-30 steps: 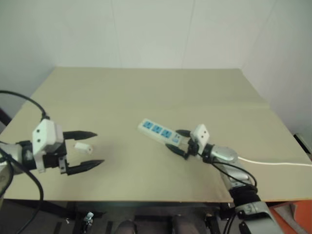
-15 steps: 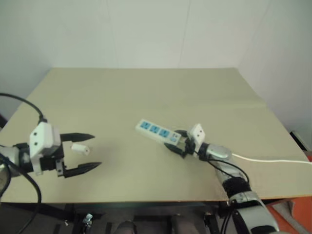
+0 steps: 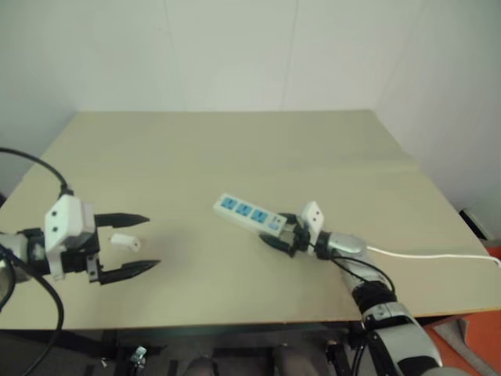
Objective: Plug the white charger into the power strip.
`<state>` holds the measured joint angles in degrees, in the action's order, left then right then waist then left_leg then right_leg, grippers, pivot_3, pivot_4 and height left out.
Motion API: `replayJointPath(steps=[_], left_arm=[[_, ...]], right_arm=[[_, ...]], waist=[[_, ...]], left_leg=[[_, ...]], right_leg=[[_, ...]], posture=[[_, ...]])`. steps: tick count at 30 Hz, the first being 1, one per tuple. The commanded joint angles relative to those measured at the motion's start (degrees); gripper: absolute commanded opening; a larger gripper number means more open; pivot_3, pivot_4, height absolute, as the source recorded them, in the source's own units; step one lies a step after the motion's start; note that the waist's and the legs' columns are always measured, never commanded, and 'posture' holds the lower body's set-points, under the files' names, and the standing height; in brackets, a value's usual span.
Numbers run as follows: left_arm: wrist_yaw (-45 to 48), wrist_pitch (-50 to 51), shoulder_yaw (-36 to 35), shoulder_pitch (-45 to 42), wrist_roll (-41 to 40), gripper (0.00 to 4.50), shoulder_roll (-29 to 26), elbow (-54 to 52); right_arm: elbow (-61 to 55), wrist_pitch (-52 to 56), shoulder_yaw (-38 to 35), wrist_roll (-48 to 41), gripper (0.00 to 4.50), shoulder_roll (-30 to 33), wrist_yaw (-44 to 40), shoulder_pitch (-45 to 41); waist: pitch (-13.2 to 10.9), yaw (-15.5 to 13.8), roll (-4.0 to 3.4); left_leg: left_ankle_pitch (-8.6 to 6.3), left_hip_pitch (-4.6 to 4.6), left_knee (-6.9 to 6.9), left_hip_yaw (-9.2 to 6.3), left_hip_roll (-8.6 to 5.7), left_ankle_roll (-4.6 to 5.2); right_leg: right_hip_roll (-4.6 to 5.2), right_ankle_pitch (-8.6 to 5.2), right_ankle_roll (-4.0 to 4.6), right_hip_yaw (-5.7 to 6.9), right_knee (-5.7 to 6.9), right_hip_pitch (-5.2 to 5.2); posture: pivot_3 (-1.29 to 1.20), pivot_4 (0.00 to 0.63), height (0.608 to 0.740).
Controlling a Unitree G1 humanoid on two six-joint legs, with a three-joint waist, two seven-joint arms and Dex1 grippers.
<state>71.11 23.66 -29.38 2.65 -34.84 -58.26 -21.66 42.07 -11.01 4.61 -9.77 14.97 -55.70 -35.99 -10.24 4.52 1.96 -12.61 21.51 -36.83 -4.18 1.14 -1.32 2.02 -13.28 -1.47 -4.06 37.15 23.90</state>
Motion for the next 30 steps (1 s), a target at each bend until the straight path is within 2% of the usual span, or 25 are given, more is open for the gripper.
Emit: replayJointPath(steps=[1,3,10,17,22,26,30], left_arm=[[0.27,-1.07,-2.32,-0.3,-0.17,4.5,-1.04,-0.37],[0.3,-1.11,-2.33,-0.43,-0.09,4.5,-1.13,-0.22],[2.72,-2.67,-0.46,-3.02,0.42,4.5,-2.85,2.24],[8.46,-7.81,4.19,-9.85,4.82,4.5,-8.71,11.31],[13.99,-16.46,14.95,-21.29,13.02,4.5,-14.63,22.51],[19.49,-23.48,27.84,-34.49,23.87,4.5,-16.84,31.75],[21.39,-32.08,43.77,-45.23,28.88,4.5,-18.74,40.31]], right_arm=[[2.28,-0.19,1.14,1.14,3.91,-1.18,-1.26,0.76],[2.74,-0.35,0.99,1.21,3.43,-1.34,-1.61,0.57],[2.85,-1.35,-0.1,-0.02,3.43,-2.74,-2.5,-1.17],[-9.72,3.06,3.32,-2.67,3.43,-1.32,-13.2,2.52],[-13.25,5.4,4.36,-2.99,3.43,-0.09,-16.87,2.8],[-16.33,7.04,5.71,-3.44,3.43,0.19,-19.48,3.77],[-19.22,8.16,7.21,-3.42,3.43,-0.22,-19.62,5.63]], waist=[[0.01,0.14,0.01],[0.01,0.28,0.02],[0.03,1.02,0.06],[0.0,1.13,0.02],[-0.07,0.89,-0.02],[-0.11,0.78,-0.04],[-0.14,1.05,-0.05]], left_leg=[[0.0,-0.04,0.01,0.01,0.02,0.0],[0.0,-0.08,0.02,0.01,0.02,0.0],[0.0,-0.12,0.03,0.01,0.05,0.0],[0.0,0.19,0.09,0.01,0.21,0.0],[0.0,0.24,0.08,0.02,0.35,-0.01],[0.0,0.27,0.06,0.04,0.44,-0.01],[0.0,0.46,0.06,0.05,0.54,0.0]], right_leg=[[-0.02,-0.01,-0.02,0.0,0.0,-0.04],[-0.02,-0.02,-0.02,-0.01,-0.01,-0.09],[-0.06,-0.04,-0.04,-0.01,-0.01,-0.13],[-0.27,-0.03,-0.01,-0.09,-0.01,0.24],[-0.45,0.02,0.06,-0.07,-0.02,0.3],[-0.57,0.02,0.06,-0.06,-0.02,0.31],[-0.68,0.02,0.08,-0.08,0.02,0.47]], posture=[[0.0,0.15,0.74],[0.0,0.15,0.74],[0.0,0.15,0.74],[0.0,0.15,0.74],[0.0,0.15,0.74],[0.0,0.15,0.74],[0.0,0.15,0.74]])
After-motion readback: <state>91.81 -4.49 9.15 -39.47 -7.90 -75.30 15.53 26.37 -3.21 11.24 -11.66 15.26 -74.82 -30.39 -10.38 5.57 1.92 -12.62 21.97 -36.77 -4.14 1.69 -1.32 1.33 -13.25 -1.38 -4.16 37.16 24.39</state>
